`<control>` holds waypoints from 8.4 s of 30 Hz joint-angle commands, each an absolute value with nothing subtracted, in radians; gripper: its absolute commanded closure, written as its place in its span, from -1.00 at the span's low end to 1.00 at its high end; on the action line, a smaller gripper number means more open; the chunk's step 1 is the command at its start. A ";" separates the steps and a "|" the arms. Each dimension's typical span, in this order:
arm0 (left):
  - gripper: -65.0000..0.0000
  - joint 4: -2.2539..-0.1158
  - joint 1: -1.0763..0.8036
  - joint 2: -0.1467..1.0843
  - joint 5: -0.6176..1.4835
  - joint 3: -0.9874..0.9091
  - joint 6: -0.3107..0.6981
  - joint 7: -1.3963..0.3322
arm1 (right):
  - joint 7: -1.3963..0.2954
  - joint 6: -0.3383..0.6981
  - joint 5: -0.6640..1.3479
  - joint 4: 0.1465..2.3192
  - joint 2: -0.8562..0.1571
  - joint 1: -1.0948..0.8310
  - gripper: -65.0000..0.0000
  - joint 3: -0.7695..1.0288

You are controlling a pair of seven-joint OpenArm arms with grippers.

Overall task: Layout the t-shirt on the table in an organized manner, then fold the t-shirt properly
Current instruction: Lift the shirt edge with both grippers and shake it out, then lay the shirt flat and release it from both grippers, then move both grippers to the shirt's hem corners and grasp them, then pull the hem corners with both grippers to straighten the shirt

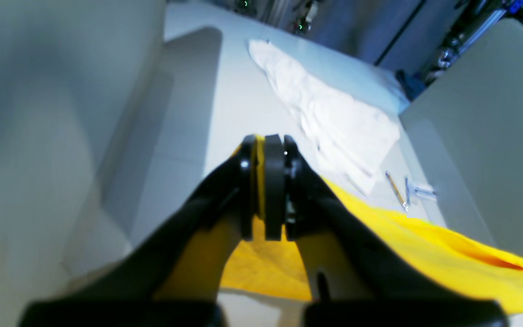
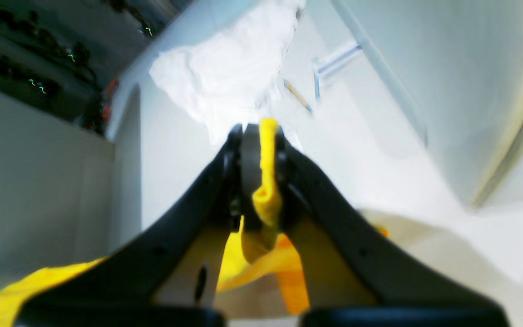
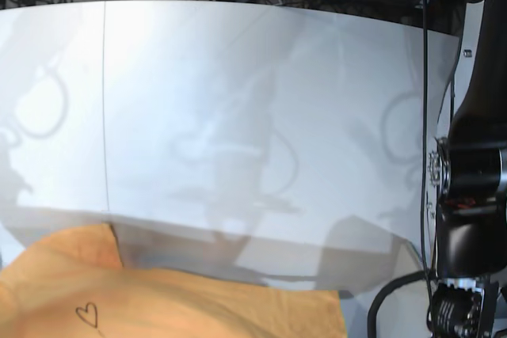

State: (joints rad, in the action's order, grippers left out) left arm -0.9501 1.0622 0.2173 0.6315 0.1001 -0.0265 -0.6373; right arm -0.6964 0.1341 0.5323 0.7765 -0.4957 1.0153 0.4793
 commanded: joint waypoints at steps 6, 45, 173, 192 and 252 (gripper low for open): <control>1.00 -0.880 1.253 0.199 0.634 0.096 -0.024 -0.547 | -0.638 0.142 0.550 0.792 -0.541 1.182 1.00 0.420; 1.00 -1.606 -0.197 0.329 0.630 -0.087 -0.024 -0.625 | -0.716 0.409 0.556 1.144 -0.200 -0.150 1.00 1.006; 0.15 -1.532 -0.246 0.421 0.630 -0.348 -0.021 -0.598 | -0.816 0.292 0.547 1.540 -0.107 -0.044 -0.09 0.644; -0.32 -1.532 -0.249 0.423 0.630 -0.348 -0.021 -0.601 | -0.532 0.297 0.344 0.498 -0.357 0.460 -0.09 0.634; 1.00 -0.694 0.464 0.355 0.639 0.245 0.117 -0.519 | -0.615 0.297 0.348 0.842 -0.285 0.335 1.00 0.634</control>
